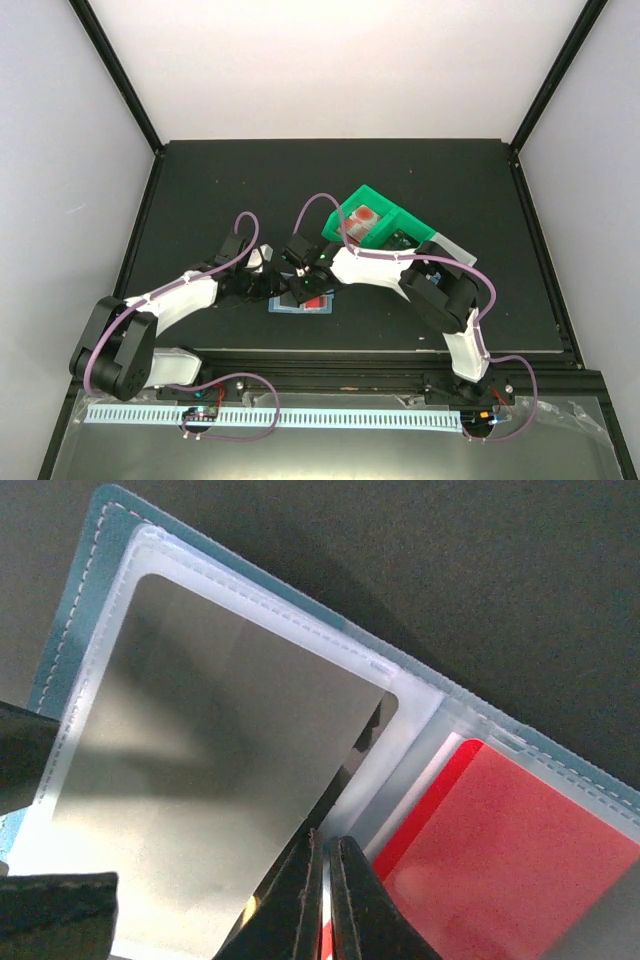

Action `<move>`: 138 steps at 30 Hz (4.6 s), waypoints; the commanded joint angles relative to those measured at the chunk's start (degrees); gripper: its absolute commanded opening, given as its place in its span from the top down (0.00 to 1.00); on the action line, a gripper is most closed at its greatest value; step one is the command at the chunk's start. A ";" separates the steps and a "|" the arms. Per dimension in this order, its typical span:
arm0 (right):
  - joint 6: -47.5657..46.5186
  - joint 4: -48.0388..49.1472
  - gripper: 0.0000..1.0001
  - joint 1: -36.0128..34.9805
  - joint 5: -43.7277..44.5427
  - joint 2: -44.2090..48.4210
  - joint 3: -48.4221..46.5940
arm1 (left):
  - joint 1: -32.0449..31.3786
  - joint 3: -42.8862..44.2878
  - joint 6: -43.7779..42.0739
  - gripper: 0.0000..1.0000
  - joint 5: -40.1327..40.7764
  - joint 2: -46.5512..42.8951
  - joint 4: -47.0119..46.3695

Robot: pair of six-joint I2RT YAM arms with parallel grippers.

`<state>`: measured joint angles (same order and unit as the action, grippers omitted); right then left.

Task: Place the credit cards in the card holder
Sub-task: Insert the credit card into the card holder, then move the storage box to the center of the board.

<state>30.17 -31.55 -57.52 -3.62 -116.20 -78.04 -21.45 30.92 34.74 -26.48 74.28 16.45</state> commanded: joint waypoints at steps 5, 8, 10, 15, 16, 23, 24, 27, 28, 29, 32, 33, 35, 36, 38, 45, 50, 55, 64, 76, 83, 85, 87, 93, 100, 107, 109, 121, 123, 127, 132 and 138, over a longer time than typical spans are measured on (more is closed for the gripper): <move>0.34 -2.89 0.94 0.04 1.84 -4.30 2.37 | 0.27 0.20 -0.74 0.69 -2.72 -0.54 -1.48; 0.48 -2.81 0.94 0.03 1.85 -4.26 2.37 | 0.27 -0.02 -1.26 0.75 -5.13 -0.55 -2.70; 0.84 -2.29 0.94 0.02 1.86 -3.81 2.72 | 0.27 -0.26 -1.52 0.75 -7.14 -0.54 -3.74; 2.92 1.95 0.92 0.05 2.97 1.32 5.81 | 0.21 -0.54 -2.00 0.73 -10.85 0.19 -5.81; 3.30 3.43 0.91 0.13 3.45 2.90 6.63 | 0.21 -0.52 -2.11 0.72 -11.33 0.47 -6.08; 5.58 6.21 0.89 0.13 9.88 12.92 10.43 | -0.41 -0.77 -1.75 0.71 -11.73 3.49 -8.31; 5.78 6.23 0.89 0.17 10.62 13.68 10.78 | -0.51 -0.77 -1.71 0.71 -11.52 3.81 -8.62; 6.45 5.75 0.89 0.21 13.16 15.39 11.81 | -0.93 -0.61 -1.46 0.71 -11.83 5.19 -9.97; 6.73 5.37 0.89 0.21 14.26 15.81 12.07 | -1.08 -0.52 -1.36 0.71 -12.10 5.66 -10.28; 7.34 4.41 0.88 0.21 15.81 16.05 12.05 | -1.31 -0.39 -1.26 0.71 -12.20 6.08 -10.63; 9.05 0.91 0.86 0.89 19.66 16.14 12.20 | -1.94 -0.20 -0.92 0.71 -12.38 6.49 -11.12; 9.37 -0.10 0.86 1.39 20.78 15.97 12.47 | -2.11 -0.16 -0.84 0.71 -12.38 6.37 -11.15; 10.03 -2.15 0.85 2.17 22.40 15.64 13.27 | -2.42 0.12 -0.73 0.69 -12.50 6.15 -11.10; 10.14 -2.49 0.84 2.72 22.52 15.50 13.91 | -2.59 0.23 -0.60 0.68 -12.55 6.10 -11.01; 10.33 -2.81 0.85 3.49 22.11 15.35 15.42 | -3.12 0.64 -0.49 0.66 -12.61 6.10 -10.92; 9.30 -0.57 0.84 3.76 16.31 13.90 18.37 | -5.46 1.58 1.75 0.54 -12.91 5.98 -12.63; 9.35 1.65 0.84 3.93 13.48 13.37 19.12 | -7.76 2.31 3.49 0.46 -13.53 6.15 -15.42; 9.51 4.33 0.84 4.88 10.34 13.52 20.62 | -10.12 3.32 4.81 0.44 -13.58 7.63 -17.31; 11.04 8.05 0.85 6.23 10.40 17.06 24.51 | -13.43 3.45 6.48 0.45 -10.65 11.12 -21.11; 2.56 4.80 0.81 8.41 19.07 34.78 24.12 | -13.99 5.85 3.13 0.49 -6.09 8.11 -16.17; -12.40 -5.89 0.65 18.09 16.20 36.74 18.08 | -14.04 8.76 0.52 0.35 -0.87 5.58 -12.55; -15.20 -7.81 0.59 21.48 15.52 36.87 17.63 | -14.00 9.95 0.80 0.30 -0.75 6.60 -13.46; -17.73 -9.22 0.53 24.81 13.48 37.16 16.96 | -13.97 11.34 2.27 0.26 -0.09 8.45 -14.27; -21.64 -13.44 0.42 33.14 11.52 36.60 13.50 | -14.05 15.39 6.03 0.23 1.35 13.44 -16.02; -24.38 -12.65 0.46 41.99 8.24 42.50 23.11 | -16.26 16.57 7.48 0.21 1.27 15.75 -18.14; -21.79 -14.85 0.49 43.15 9.43 39.56 23.45 | -21.30 18.29 10.43 0.22 2.66 19.67 -21.33; -19.67 -16.71 0.49 42.94 14.86 37.18 22.41 | -22.32 19.68 11.49 0.21 2.75 21.04 -21.94; -16.46 -16.71 0.52 42.81 11.20 26.67 17.47 | -25.47 22.93 12.75 0.18 7.81 22.77 -20.64; -16.26 -14.97 0.52 42.25 8.67 26.72 17.91 | -25.48 22.64 13.03 0.17 7.23 23.05 -22.00; -15.10 -10.16 0.52 40.51 5.19 27.66 19.63 | -25.48 22.29 12.78 0.14 9.38 22.66 -21.55; -13.68 -4.71 0.52 37.69 2.99 26.30 20.06 | -25.48 22.26 11.42 0.02 15.30 20.42 -16.78; -13.11 0.06 0.51 34.66 1.36 25.44 19.28 | -25.24 22.27 11.14 0.01 23.89 17.29 -10.60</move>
<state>15.68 -38.15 -21.23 0.80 -90.00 -58.13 -46.61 52.69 46.85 -10.11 95.02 1.30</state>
